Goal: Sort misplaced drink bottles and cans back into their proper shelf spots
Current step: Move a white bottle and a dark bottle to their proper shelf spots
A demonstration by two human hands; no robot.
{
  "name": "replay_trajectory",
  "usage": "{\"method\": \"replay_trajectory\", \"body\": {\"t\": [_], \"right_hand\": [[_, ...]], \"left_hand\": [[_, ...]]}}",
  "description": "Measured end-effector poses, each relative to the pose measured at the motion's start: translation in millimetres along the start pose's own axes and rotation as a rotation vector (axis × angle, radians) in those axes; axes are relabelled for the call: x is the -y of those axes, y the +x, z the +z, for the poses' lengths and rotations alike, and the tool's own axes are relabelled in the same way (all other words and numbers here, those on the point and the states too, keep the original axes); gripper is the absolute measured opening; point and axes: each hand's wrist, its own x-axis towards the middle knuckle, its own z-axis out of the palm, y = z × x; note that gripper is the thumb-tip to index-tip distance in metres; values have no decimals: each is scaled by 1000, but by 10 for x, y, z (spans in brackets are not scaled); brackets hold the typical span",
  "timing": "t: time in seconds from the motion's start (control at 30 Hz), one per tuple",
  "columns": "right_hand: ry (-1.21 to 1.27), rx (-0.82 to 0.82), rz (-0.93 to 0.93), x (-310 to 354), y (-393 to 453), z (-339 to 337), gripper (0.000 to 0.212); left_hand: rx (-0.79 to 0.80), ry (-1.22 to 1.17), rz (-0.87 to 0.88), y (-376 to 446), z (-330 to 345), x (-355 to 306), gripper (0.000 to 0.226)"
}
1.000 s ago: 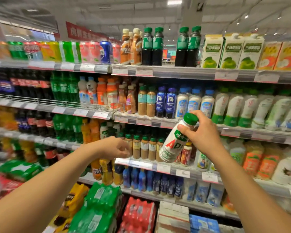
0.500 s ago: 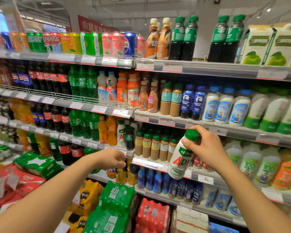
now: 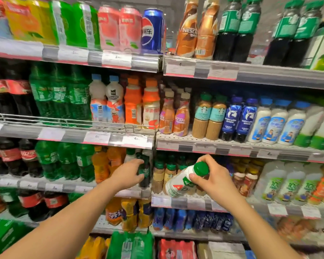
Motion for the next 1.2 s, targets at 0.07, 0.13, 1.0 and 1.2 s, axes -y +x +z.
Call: {"method": "replay_trajectory", "body": {"t": [0.07,0.13,1.0,1.2], "right_hand": [[-7,-3,31,6,53,181,34],[-20,8,61,-8,112,325,35],[-17,235,-35,159,1123,1373,32],[-108,237,-70,256,1243,1674,52]], "left_hand": [[-5,4,-1,232,41,60,57],[-27,35,6,420,87,82,38],[-360,-179,-27,-70,9,649,36],[-353,-249,-85,-544,-138,966,35]]}}
